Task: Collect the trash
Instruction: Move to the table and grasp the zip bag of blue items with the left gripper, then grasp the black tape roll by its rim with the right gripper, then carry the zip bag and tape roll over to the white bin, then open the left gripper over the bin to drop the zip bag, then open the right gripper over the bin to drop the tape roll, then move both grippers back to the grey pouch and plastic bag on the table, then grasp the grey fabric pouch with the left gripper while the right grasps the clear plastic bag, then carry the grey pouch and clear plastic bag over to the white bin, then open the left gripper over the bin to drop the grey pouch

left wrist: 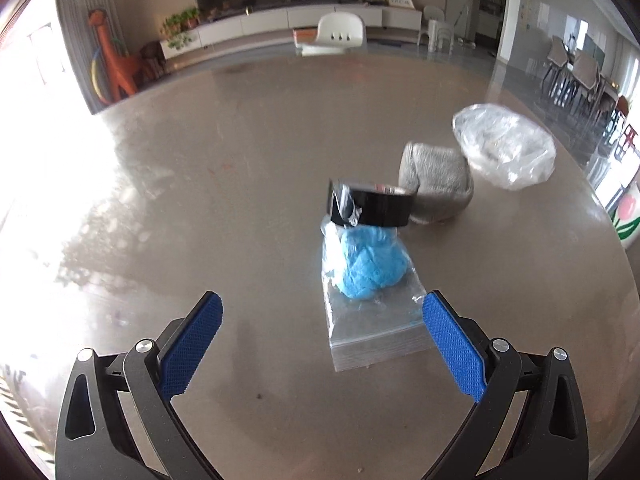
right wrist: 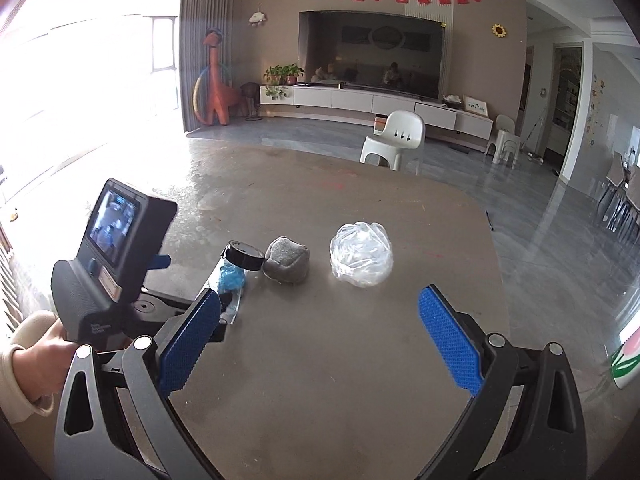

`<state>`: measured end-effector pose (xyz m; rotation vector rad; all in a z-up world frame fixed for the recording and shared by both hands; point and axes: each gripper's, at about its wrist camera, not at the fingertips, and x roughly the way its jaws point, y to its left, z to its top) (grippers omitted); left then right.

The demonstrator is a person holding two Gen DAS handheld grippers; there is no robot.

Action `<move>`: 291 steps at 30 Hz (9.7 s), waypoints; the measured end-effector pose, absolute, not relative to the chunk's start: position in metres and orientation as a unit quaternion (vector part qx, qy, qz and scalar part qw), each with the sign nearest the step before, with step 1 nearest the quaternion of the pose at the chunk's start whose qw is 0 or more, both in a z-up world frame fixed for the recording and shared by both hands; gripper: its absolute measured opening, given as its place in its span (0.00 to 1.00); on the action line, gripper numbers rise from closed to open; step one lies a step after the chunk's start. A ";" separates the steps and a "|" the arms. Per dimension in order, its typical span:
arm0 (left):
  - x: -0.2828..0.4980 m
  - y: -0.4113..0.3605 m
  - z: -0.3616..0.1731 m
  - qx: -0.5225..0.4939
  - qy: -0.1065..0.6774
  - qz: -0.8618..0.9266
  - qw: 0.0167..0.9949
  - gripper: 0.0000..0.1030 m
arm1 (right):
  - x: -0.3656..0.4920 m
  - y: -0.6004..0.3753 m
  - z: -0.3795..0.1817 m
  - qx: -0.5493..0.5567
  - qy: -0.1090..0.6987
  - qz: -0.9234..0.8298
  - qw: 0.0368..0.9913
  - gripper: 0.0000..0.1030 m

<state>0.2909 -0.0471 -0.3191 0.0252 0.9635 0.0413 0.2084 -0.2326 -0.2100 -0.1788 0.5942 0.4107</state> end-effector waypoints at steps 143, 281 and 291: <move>0.152 -0.343 -0.270 0.187 0.405 -0.303 0.842 0.95 | 0.061 -0.509 -0.313 0.084 0.382 -0.104 0.914 0.49; 0.121 -0.395 -0.316 0.144 0.450 -0.402 0.784 0.58 | -0.021 -0.516 -0.255 0.052 0.336 -0.170 0.925 0.17; 0.135 -0.421 -0.353 0.198 0.464 -0.360 0.785 0.95 | -0.015 -0.541 -0.284 0.077 0.363 -0.183 0.911 0.17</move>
